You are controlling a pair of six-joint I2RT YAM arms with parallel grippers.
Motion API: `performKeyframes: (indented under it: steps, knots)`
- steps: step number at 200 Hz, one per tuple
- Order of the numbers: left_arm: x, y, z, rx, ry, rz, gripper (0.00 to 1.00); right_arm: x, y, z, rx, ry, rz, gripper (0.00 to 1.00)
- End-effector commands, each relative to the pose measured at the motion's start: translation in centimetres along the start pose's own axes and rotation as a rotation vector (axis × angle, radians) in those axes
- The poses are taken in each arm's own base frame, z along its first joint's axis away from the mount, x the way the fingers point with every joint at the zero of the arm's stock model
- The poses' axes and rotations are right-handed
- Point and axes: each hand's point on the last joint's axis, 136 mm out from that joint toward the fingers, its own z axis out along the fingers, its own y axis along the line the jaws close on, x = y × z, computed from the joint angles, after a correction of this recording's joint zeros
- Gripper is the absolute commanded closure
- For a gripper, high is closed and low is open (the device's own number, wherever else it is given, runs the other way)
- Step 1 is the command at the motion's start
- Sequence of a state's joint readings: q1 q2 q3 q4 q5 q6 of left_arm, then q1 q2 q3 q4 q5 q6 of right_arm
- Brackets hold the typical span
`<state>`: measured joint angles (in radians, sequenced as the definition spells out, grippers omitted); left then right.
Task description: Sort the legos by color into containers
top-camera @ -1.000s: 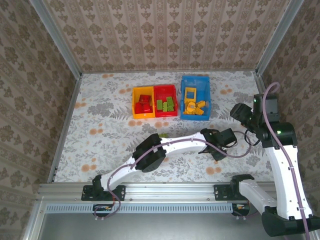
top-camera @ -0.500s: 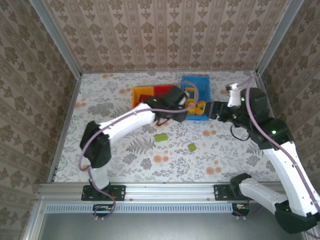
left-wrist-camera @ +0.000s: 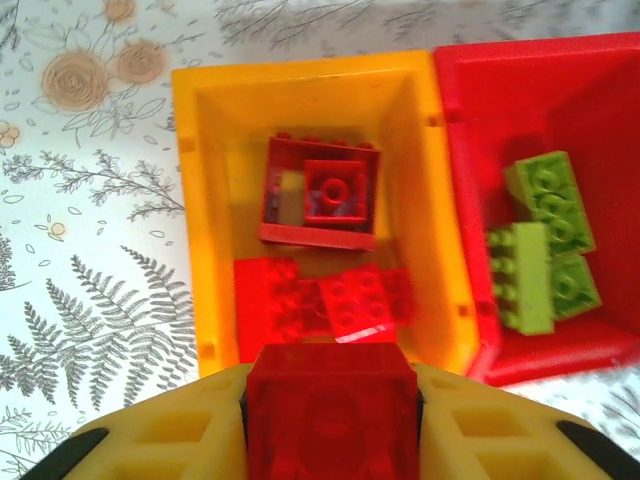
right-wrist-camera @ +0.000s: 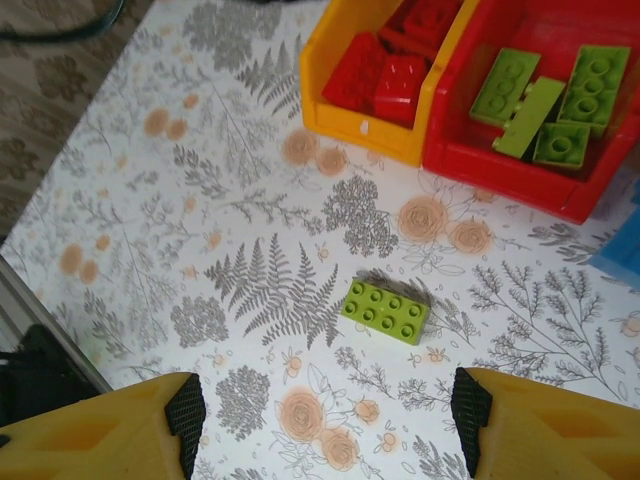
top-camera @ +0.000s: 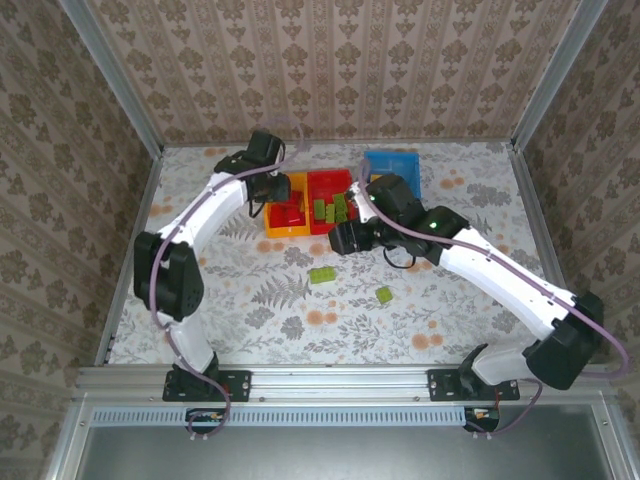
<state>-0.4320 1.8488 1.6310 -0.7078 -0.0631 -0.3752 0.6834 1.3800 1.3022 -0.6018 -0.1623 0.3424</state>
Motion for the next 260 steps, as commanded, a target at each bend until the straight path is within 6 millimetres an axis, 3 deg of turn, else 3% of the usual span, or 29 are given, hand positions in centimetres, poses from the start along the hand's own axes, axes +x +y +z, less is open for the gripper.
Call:
performKeyframes:
  steps: [1, 6, 31, 57, 100, 138, 164, 168, 172, 180, 212, 260]
  knots:
    - [-0.4, 1.1, 2.0, -0.041, 0.044, -0.036, 0.61, -2.1, 1.4, -0.9, -0.039, -0.060, -0.041, 0.31]
    - [-0.6, 1.1, 2.5, -0.041, 0.049, -0.040, 0.60, -1.7, 1.1, 0.2, -0.030, -0.033, -0.036, 0.31]
    - [-1.9, 1.4, 4.0, -0.067, 0.055, -0.047, 0.60, -1.0, 0.7, 1.0, -0.020, -0.004, -0.025, 0.31]
    - [-1.9, 1.5, 5.3, -0.081, 0.081, -0.046, 0.58, 0.3, -0.1, 2.0, 0.003, 0.042, -0.018, 0.30]
    - [-1.9, 1.1, 5.3, -0.074, 0.089, -0.046, 0.41, 4.2, -1.4, 3.8, 0.026, 0.180, -0.084, 0.28]
    - [-2.7, -0.3, 1.5, -0.037, 0.026, -0.039, 0.36, 8.4, -2.9, 6.0, 0.076, 0.332, -0.282, 0.21]
    - [-1.7, -1.6, -2.2, 0.024, -0.009, -0.068, 0.30, 9.9, -4.2, 8.6, 0.151, 0.418, -0.427, 0.19]
    - [-1.4, -1.6, -2.8, 0.035, -0.011, -0.077, 0.30, 9.9, -4.3, 9.0, 0.159, 0.424, -0.448, 0.18]
    - [-1.0, -1.6, -3.3, 0.049, -0.013, -0.085, 0.28, 10.0, -4.4, 9.5, 0.170, 0.431, -0.468, 0.05]
    - [-0.3, -1.7, -4.5, 0.078, -0.021, -0.096, 0.27, 10.1, -4.5, 10.5, 0.189, 0.446, -0.516, 0.01]
    - [4.8, -0.6, -8.7, 0.141, -0.008, -0.161, 0.23, 10.7, -5.0, 13.8, 0.225, 0.495, -0.652, 0.00]
    - [11.6, 3.0, -13.2, 0.152, -0.015, -0.270, 0.21, 10.7, -5.8, 17.2, 0.271, 0.539, -0.634, 0.01]
